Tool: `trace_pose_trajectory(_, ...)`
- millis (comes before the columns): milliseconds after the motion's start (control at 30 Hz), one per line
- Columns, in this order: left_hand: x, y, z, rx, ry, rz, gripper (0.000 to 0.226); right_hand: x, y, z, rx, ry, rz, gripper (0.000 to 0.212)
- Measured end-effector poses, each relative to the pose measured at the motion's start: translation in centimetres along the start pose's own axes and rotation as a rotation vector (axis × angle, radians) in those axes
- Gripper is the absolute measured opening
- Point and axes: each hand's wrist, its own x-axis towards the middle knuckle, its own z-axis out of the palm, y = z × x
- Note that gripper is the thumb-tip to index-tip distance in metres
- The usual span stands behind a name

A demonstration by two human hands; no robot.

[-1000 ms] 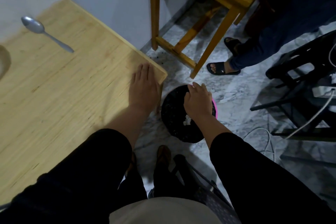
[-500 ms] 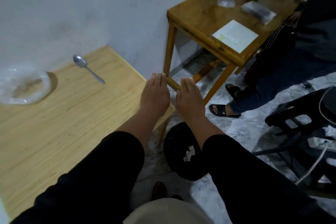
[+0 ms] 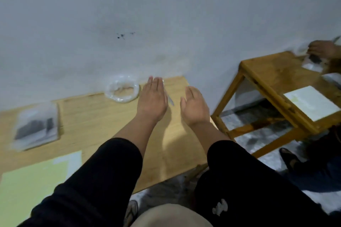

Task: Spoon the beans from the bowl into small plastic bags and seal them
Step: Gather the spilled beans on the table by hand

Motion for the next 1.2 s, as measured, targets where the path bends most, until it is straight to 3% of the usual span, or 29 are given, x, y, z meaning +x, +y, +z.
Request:
trace_pose_trajectory(200,-2.7,-9.4,0.4,0.006,-0.048,-0.189,0.053,2.6,-6.9,5.9,0.177,-0.132,-0.032,0.043)
trace_pose_trajectory(400,-4.4,-16.1,4.3,-0.032,-0.177,-0.264,0.05,3.5,-11.2,12.0,0.385,-0.284,0.159,0.032)
trace_pose_trajectory(567,-4.5,-19.1,9.4,-0.226,-0.197,-0.286,0.042,5.4,-12.0,16.0,0.46,-0.243,0.371,0.04)
trace_pose_trajectory(733,-3.8,-20.5,11.8,-0.198,-0.193,-0.154,0.052,7.8,-12.0,18.7,0.496,-0.239,0.382,0.05)
trace_pose_trajectory(900,-4.1,-21.7,14.3,-0.281,-0.122,-0.152,0.051,9.1,-12.1,20.6,0.536,-0.208,0.428,0.043)
trace_pose_trajectory(1200,-4.1,-21.7,14.5,-0.326,-0.146,-0.167,0.059,8.7,-12.9,20.9,0.592,-0.082,0.511,0.021)
